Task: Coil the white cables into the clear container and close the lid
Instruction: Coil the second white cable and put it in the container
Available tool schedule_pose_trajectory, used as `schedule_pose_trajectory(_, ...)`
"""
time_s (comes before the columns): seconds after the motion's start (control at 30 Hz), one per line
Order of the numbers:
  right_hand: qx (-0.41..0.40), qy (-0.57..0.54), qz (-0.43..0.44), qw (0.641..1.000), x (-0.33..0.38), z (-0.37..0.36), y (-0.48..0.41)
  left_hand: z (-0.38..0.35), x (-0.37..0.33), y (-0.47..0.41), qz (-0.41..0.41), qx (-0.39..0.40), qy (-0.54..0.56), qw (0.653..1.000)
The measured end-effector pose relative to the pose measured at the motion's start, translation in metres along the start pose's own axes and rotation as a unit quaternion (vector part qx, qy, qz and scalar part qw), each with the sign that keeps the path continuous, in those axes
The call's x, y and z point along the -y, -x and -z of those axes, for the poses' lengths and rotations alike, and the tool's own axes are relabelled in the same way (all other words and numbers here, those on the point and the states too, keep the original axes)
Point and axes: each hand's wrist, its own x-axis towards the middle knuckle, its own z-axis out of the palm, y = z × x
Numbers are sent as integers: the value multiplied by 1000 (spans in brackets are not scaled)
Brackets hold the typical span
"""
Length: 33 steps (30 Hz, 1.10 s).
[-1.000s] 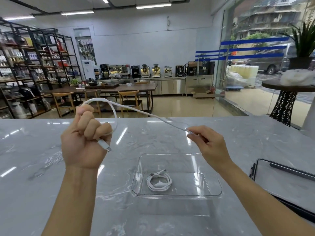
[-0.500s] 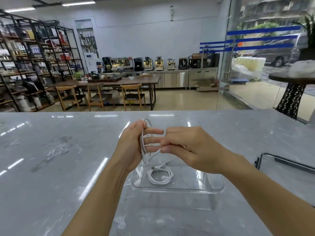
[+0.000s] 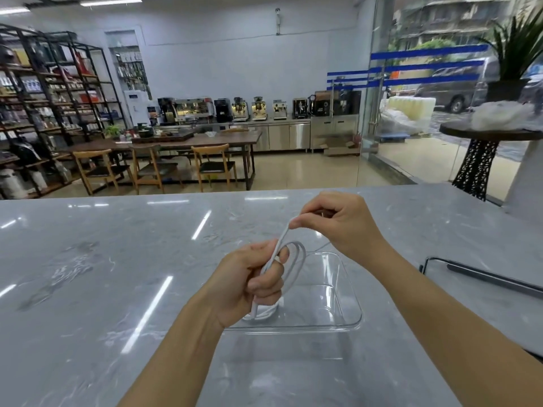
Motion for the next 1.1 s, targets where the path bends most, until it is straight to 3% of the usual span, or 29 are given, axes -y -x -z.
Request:
schedule_pose_trajectory(0.13, -1, -44, -35, 998, -11, 4, 0, 3, 2, 1, -22, 6, 13, 1000)
schedule_pose_trajectory(0.23, 2, -79, -99, 992, -24, 6, -1, 5, -2, 1, -43, 4, 104, 994)
schedule_pose_trajectory(0.4, 41, -144, -160, 976, -43, 1, 10, 20, -16, 3, -76, 135, 239, 959)
schedule_pose_trajectory(0.57, 85, -88, -151, 981, -48, -14, 13, 32, -44, 15, -155, 123, 241, 950)
schedule_pose_trajectory(0.7, -37, 50, -46, 997, -57, -28, 16, 42, -66, 21, -179, 74, 271, 943)
schedule_pose_trajectory(0.83, -111, 2, -57, 992, -65, -31, 20, 59, -77, 23, -206, 90, 345, 911)
schedule_pose_trajectory(0.87, -114, 37, -18, 993, -68, -29, 20, 63, -77, 23, -210, 88, 347, 910)
schedule_pose_trajectory(0.93, -50, 194, 110, 974, -71, -26, 19, 66, -77, 20, -221, 61, 352, 908)
schedule_pose_trajectory(1.0, 64, 306, 206, 927, -68, -28, 19, 64, -73, 13, -239, -34, 313, 919)
schedule_pose_trajectory(1.1, 169, 317, 286, 889, -48, -31, 18, 55, -69, 2, -227, -191, 161, 941)
